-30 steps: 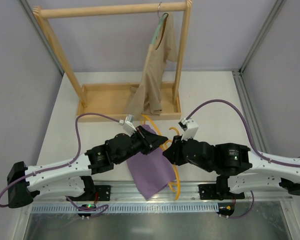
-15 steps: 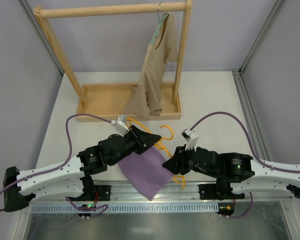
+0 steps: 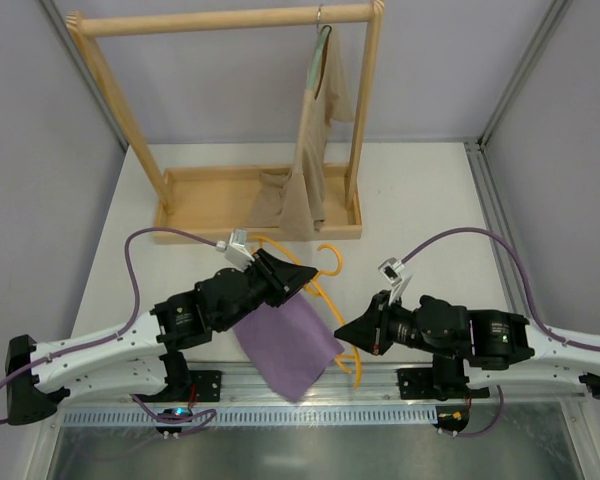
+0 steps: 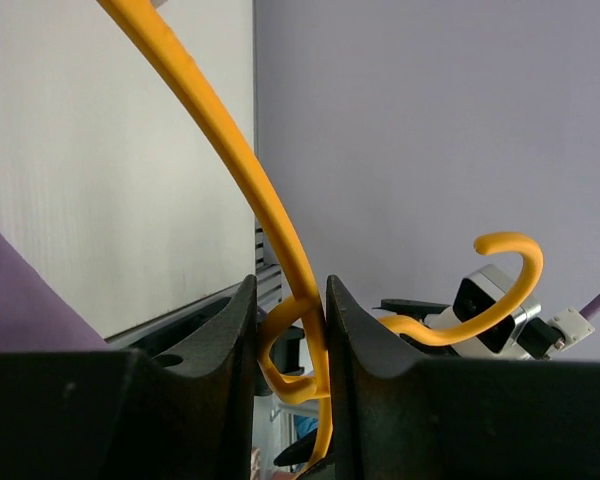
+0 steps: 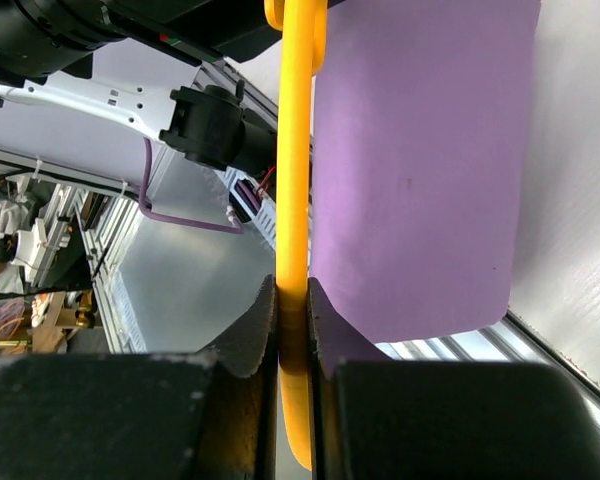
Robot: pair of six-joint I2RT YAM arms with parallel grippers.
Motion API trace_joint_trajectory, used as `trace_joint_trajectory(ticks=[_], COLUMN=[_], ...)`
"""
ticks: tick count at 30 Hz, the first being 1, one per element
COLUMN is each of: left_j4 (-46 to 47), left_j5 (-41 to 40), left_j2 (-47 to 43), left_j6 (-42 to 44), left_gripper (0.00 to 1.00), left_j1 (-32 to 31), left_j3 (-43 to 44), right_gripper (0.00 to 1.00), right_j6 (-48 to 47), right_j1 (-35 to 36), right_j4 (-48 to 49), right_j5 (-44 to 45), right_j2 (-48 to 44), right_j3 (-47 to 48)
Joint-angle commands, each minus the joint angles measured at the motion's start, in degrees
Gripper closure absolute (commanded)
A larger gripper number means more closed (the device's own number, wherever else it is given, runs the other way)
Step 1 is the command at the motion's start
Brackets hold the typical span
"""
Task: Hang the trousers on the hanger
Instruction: Pass the hanger from the left arm to the right
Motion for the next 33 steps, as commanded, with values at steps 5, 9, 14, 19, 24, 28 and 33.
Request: trace_joint_trajectory(ticks=[5,9,14,19,24,28,33], left_j4=[0.9,-11.7,-17.6,-16.7,-15.9,-15.3,-14.9], left_j5=[-2.9,-6.4,-7.9,-3.5,1.5,-0.5,-2.0], left_j2=[-3.0,-7.6,-12.4,-13.6,-12.5,-14.5,-15.6], left_j6=[2.9,4.6,5.5,5.1,1.0,-0.3,0.5], left_gripper=[0.93,0.54,0.42,0.39,0.37,0.33,0.28], left_j1=[0.1,0.1,0.1,0.1,-0.2,-0.5,-0.6], left_j3=[3.4,5.3,5.4,4.1,0.7,-2.8,-2.4], right_gripper=[0.96,0.96,0.96,0.96,0.96,0.96,0.96], right_j6=[0.4,0.7,-0.8,-1.7,-1.8,-0.4,1.4], right_j1=[-0.5,-0.5,-0.5,-0.5,-0.4,-0.5,-0.3], right_j4=[0.9,4.4,8.2,11.7,15.1,16.3,19.3], right_j5=[3.3,6.8,8.2,7.7,8.4,10.3,13.5], right_j2=[4.4,4.0,7.9,13.0,16.0,16.1,14.5], right_j3=[3.7,4.5,6.7,8.4,9.6,8.6,5.8])
